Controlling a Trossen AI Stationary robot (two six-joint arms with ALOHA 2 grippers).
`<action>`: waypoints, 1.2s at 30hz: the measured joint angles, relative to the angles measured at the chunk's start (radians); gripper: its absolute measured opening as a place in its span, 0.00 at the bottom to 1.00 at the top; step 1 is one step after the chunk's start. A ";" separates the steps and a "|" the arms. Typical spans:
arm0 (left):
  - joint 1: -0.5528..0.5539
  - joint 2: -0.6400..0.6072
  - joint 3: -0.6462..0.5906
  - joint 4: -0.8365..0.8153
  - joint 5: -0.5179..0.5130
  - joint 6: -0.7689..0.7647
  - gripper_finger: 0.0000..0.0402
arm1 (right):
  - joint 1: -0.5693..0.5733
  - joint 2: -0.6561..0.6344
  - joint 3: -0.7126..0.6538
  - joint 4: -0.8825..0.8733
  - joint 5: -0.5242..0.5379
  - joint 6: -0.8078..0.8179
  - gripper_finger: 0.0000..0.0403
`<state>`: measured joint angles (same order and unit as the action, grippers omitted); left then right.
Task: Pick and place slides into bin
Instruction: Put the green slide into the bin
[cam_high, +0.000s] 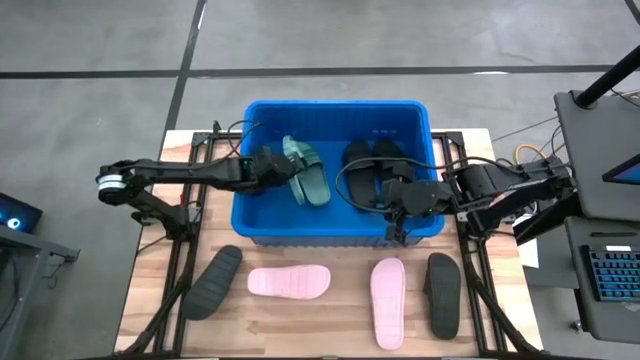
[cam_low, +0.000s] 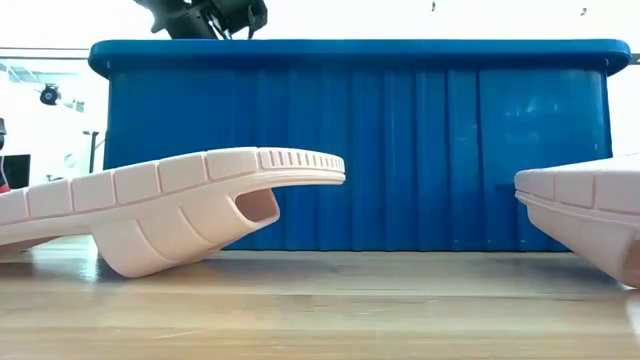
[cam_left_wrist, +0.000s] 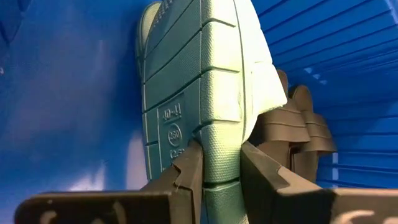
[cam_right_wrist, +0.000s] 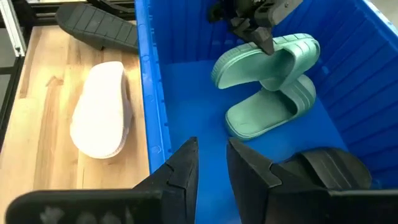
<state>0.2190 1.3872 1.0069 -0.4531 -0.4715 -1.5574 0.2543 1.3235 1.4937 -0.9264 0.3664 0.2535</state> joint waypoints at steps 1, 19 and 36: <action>0.000 0.004 0.000 -0.001 0.001 0.000 0.14 | 0.000 0.000 0.000 0.000 0.000 0.000 0.18; 0.000 0.006 0.000 -0.018 0.032 0.022 0.28 | 0.000 0.000 -0.005 -0.001 -0.001 0.000 0.17; 0.001 0.003 0.038 -0.117 0.084 0.055 0.48 | 0.000 0.000 -0.026 -0.004 -0.013 -0.001 0.17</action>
<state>0.2199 1.3903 1.0447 -0.5702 -0.3876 -1.5026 0.2546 1.3235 1.4673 -0.9302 0.3537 0.2527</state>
